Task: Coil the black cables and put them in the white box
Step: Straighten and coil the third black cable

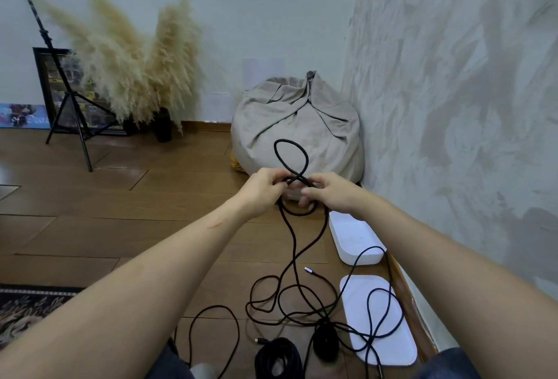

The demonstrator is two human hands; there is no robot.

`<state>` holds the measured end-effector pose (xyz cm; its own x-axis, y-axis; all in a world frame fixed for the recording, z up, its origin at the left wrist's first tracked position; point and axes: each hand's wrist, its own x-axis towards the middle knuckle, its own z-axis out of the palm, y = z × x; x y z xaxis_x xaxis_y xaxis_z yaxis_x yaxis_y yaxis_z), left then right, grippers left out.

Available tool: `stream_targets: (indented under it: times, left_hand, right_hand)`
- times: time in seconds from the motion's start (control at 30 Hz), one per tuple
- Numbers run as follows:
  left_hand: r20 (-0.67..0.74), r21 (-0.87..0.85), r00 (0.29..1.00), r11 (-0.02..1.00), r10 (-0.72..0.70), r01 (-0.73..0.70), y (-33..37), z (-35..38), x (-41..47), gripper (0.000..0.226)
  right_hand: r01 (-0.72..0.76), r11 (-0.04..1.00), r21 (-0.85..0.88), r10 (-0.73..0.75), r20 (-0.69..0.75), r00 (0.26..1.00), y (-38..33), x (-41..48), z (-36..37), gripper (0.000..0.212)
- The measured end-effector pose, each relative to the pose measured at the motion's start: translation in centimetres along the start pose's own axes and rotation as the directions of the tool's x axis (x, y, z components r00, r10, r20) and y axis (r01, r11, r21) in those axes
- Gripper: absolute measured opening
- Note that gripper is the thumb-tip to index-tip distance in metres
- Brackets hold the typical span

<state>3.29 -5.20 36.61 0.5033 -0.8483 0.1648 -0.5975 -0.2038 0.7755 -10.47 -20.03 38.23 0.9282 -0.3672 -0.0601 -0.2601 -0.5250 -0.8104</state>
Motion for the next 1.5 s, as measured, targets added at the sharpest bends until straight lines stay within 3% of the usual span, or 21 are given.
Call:
stream_targets:
  times: [0.23,0.43,0.57,0.73,0.83,0.97,1.1,1.3,1.37,1.43,1.5]
  left_hand:
    - [-0.051,0.182,0.999,0.983,-0.002,0.012,-0.7,-0.3,-0.1,0.027]
    - [-0.105,0.182,0.994,0.981,-0.042,0.061,-0.4,-0.8,-0.1,0.025]
    - [-0.117,0.201,0.993,0.979,-0.013,0.037,0.1,-0.3,-0.3,0.034]
    - [-0.138,0.278,0.99,0.961,0.031,0.009,0.1,0.1,-0.1,0.026]
    - [-0.079,0.408,0.997,0.913,0.019,0.015,-0.6,-0.7,0.0,0.025]
    - [-0.048,0.575,0.974,0.791,-0.22,0.207,-3.2,-2.5,-0.2,0.008]
    - [-0.022,0.486,0.952,0.829,-0.306,0.277,-3.5,-3.4,0.0,0.008]
    - [-0.097,0.147,0.964,0.954,-0.248,0.26,-2.6,-3.3,0.1,0.048]
    - [-0.146,0.088,0.965,0.969,-0.218,0.232,-2.9,-3.3,-0.1,0.038]
    - [-0.109,0.063,0.98,0.982,-0.169,0.176,-2.5,-3.1,-0.3,0.024]
    - [-0.026,0.087,0.996,0.993,-0.081,0.083,-1.3,-2.6,-0.5,0.022]
  right_hand:
    - [0.028,0.997,-0.067,-0.026,0.017,1.0,-0.4,-0.8,-0.3,0.024]
    - [0.01,0.999,-0.035,-0.01,0.019,1.0,-0.3,-0.8,-0.4,0.026]
    - [-0.042,0.999,0.023,0.04,0.058,0.998,-0.1,-0.6,-0.2,0.025]
    - [-0.012,0.999,0.049,0.007,0.103,0.995,-0.2,-0.7,0.0,0.022]
    - [0.027,0.996,-0.08,-0.03,-0.037,0.999,-0.2,-0.3,-0.3,0.025]
    - [0.057,0.988,-0.142,-0.093,-0.267,0.959,0.5,0.6,-1.2,0.029]
    - [0.076,0.991,-0.111,-0.099,-0.214,0.972,0.1,0.2,-1.0,0.027]
    - [0.058,0.994,-0.095,-0.079,-0.226,0.971,-0.1,0.2,-1.5,0.03]
    - [-0.013,0.996,-0.084,-0.002,-0.181,0.984,0.5,0.1,-1.5,0.022]
    - [-0.116,0.993,-0.027,0.113,-0.1,0.989,0.8,0.0,-1.3,0.017]
    - [-0.182,0.983,-0.03,0.179,-0.07,0.981,0.9,0.1,-1.1,0.034]
